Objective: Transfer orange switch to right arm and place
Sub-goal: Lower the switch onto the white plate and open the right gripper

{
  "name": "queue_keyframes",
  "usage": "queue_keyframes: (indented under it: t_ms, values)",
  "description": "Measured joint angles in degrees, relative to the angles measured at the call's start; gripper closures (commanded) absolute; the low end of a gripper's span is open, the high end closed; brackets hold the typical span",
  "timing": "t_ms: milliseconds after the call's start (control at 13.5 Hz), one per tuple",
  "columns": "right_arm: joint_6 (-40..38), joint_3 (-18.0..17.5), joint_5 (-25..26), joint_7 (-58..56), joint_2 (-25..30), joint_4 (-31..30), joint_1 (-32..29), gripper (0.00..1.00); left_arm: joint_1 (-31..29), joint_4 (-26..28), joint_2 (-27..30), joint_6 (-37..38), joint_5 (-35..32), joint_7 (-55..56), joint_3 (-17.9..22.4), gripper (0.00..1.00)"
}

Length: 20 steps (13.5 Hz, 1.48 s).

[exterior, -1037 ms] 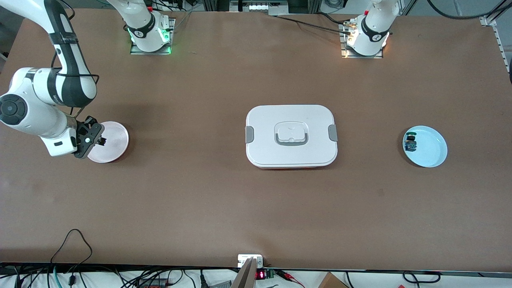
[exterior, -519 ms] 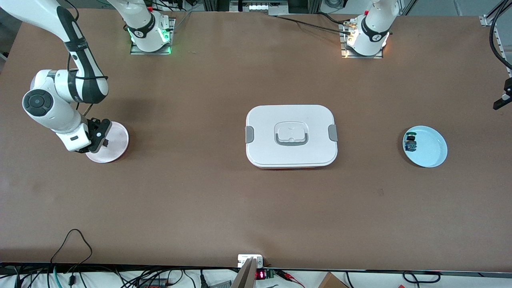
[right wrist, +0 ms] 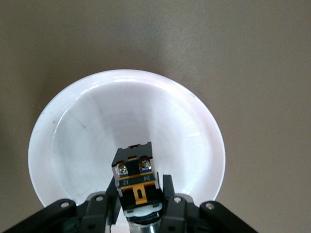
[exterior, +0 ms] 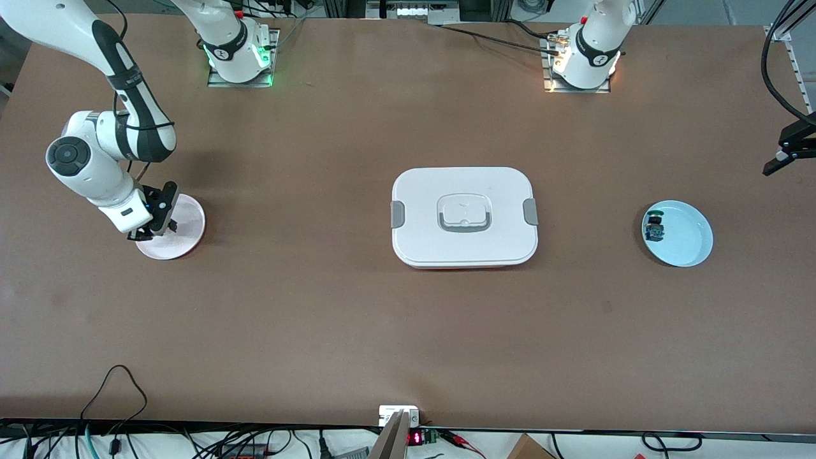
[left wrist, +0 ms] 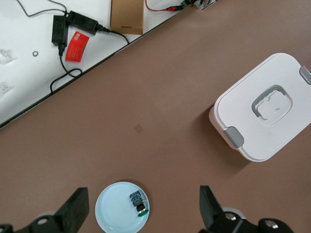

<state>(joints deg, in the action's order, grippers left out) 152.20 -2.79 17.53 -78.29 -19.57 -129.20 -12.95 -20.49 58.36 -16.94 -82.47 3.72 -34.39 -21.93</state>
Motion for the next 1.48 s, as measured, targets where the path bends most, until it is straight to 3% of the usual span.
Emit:
queue_keyframes:
  t_ms: [148,296,370,444,519,667,889,1111,1481]
  values:
    - [1.5,0.0,0.0,-0.3,-0.8,-0.8,-0.2,1.00,1.6,1.6,2.5,0.1,0.0,2.6,-1.3,0.00]
    - [2.4,0.0,0.0,-0.8,-1.5,-1.6,-0.3,0.96,6.1,5.9,6.7,0.2,-0.3,8.7,-0.1,0.00]
    - [2.5,0.0,0.0,-0.9,-1.8,-1.9,-0.4,0.15,10.3,8.3,8.7,0.2,-0.4,12.2,3.0,0.00]
    - [2.5,0.0,0.0,-0.9,-1.9,-2.2,-0.7,0.00,15.1,10.5,10.2,0.2,-0.4,15.1,7.5,0.00]
    - [2.6,0.0,0.0,-0.9,-1.9,-2.3,-1.1,0.00,19.4,12.3,11.3,0.2,-0.4,16.9,12.1,0.00]
    - [2.8,0.0,0.0,-0.9,-1.4,-2.2,-1.5,0.00,22.8,15.7,12.5,0.1,-0.4,18.3,17.1,0.00]
    - [2.6,-0.6,0.0,-0.9,1.8,-1.8,-1.2,0.00,23.0,25.0,15.0,-4.7,-0.4,21.8,20.6,0.00]
    - [-1.4,-2.7,-1.6,-0.8,5.3,-0.5,-0.9,0.00,23.0,33.6,17.9,-10.1,-0.4,28.8,21.5,0.00]
    - [-18.9,-3.8,-18.0,1.3,6.9,10.0,0.3,0.00,23.0,35.0,18.4,-11.1,-0.4,30.7,21.5,0.00]
